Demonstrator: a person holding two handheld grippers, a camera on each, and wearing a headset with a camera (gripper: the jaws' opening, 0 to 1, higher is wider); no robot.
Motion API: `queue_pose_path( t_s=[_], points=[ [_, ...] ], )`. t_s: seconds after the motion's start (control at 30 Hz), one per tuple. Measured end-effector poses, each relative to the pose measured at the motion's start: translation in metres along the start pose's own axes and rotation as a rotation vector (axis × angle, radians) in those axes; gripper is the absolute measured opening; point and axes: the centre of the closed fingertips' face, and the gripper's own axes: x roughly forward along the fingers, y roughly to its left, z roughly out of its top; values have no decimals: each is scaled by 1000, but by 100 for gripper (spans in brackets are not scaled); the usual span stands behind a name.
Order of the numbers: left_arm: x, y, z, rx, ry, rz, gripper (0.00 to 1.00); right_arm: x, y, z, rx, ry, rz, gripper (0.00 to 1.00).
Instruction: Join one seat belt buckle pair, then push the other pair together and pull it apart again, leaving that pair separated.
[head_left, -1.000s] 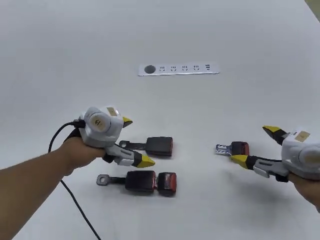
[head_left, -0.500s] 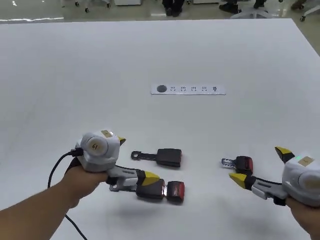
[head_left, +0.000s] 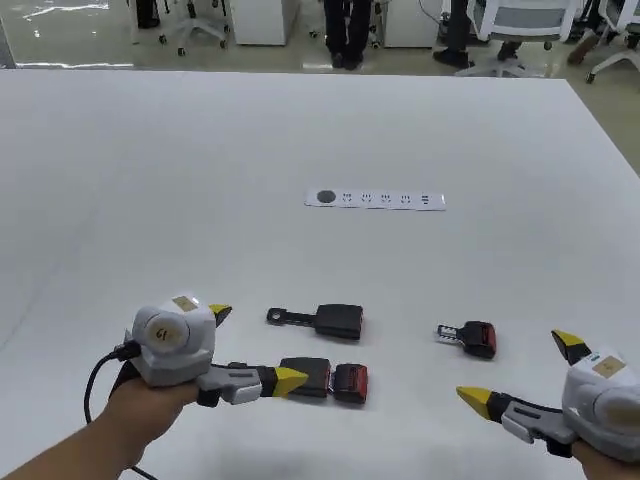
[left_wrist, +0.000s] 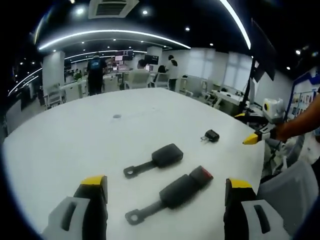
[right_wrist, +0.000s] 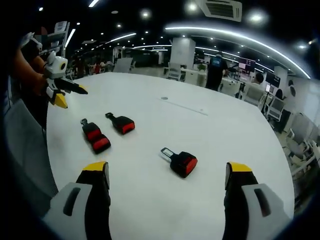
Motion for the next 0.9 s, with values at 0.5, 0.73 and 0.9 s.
queue_pose_path(
  t_s=[0.5, 0.73, 0.9],
  points=[
    [-50, 10, -27, -36, -53, 46, 100, -34, 21, -18, 28, 5, -33, 100],
    [-61, 12, -30, -51, -72, 64, 100, -41, 17, -19, 36, 1, -56, 100],
    [-66, 8, -31, -50, -81, 65, 100, -43, 18, -16, 26, 0, -62, 100]
  ],
)
